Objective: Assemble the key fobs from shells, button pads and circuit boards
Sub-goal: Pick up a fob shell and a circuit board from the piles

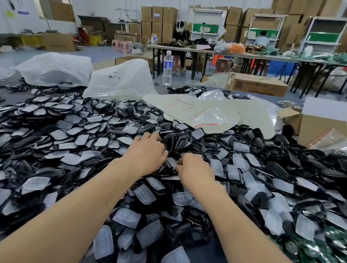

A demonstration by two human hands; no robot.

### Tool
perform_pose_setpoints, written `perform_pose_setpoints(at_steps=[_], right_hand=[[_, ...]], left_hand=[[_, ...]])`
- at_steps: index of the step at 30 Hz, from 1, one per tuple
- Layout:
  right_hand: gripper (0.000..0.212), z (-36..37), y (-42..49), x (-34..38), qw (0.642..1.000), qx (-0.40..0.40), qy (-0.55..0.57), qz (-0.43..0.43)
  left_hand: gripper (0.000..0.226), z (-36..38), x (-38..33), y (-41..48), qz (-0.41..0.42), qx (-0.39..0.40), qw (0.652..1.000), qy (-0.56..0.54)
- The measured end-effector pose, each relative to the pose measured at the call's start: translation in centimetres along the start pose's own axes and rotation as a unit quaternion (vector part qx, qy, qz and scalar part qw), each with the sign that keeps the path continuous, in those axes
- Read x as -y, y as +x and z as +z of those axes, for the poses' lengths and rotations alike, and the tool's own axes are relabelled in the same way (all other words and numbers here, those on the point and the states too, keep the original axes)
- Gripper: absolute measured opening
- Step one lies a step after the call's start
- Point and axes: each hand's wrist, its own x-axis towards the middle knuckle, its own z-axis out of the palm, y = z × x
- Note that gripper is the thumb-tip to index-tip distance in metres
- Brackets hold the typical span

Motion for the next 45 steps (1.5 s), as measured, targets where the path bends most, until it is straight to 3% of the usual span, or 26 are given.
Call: perform_pose_setpoints(at_steps=[6, 12, 16, 22, 25, 29, 31, 34, 36, 41, 45], right_hand=[[0.032, 0.2, 0.2, 0.7, 0.999, 0.027, 0.017, 0.029], [0.041, 0.2, 0.9, 1.3, 0.997, 0.045, 0.014, 0.066], [0.018, -0.1, 1.3, 0.8, 0.992, 0.072, 0.073, 0.067], [0.017, -1.5, 0.6, -1.5, 0.981, 0.020, 0.184, 0.052], [0.014, -2.9, -0.7, -2.8, 0.968, -0.002, 0.251, 0.024], [0.007, -4.6, -2.9, -4.5, 0.915, -0.050, 0.399, -0.013], [0.006, -4.7, -4.7, -5.1, 0.863, -0.067, 0.500, -0.003], [0.014, -3.6, -7.6, -5.8, 0.751, -0.040, 0.660, 0.007], [0.016, -2.4, -9.7, -6.3, 0.713, -0.034, 0.700, -0.011], [0.021, -0.2, -14.3, -8.6, 0.687, -0.102, 0.719, 0.014], [0.023, 0.6, -17.2, -10.4, 0.722, -0.137, 0.678, 0.018]], left_hand=[[0.031, 1.1, 0.2, -0.9, 0.035, 0.001, 0.999, 0.011], [0.031, 1.5, 0.3, -1.1, 0.033, 0.009, 0.998, -0.055], [0.034, 1.4, 0.3, -1.2, 0.024, -0.006, 0.991, -0.133], [0.029, 1.0, 0.2, -1.5, 0.027, -0.030, 0.975, -0.218], [0.016, 0.3, -0.7, -1.8, 0.025, -0.073, 0.940, -0.332], [0.005, -1.0, -3.2, -3.0, 0.023, -0.095, 0.848, -0.520], [0.004, -1.3, -5.0, -4.2, 0.027, -0.113, 0.806, -0.581], [0.003, -0.8, -8.3, -6.8, 0.015, -0.129, 0.744, -0.655], [0.003, 0.0, -10.5, -8.6, 0.008, -0.130, 0.709, -0.693], [0.013, 2.3, -14.5, -12.7, -0.017, -0.112, 0.666, -0.738], [0.018, 3.3, -16.6, -14.8, -0.021, -0.109, 0.679, -0.725]])
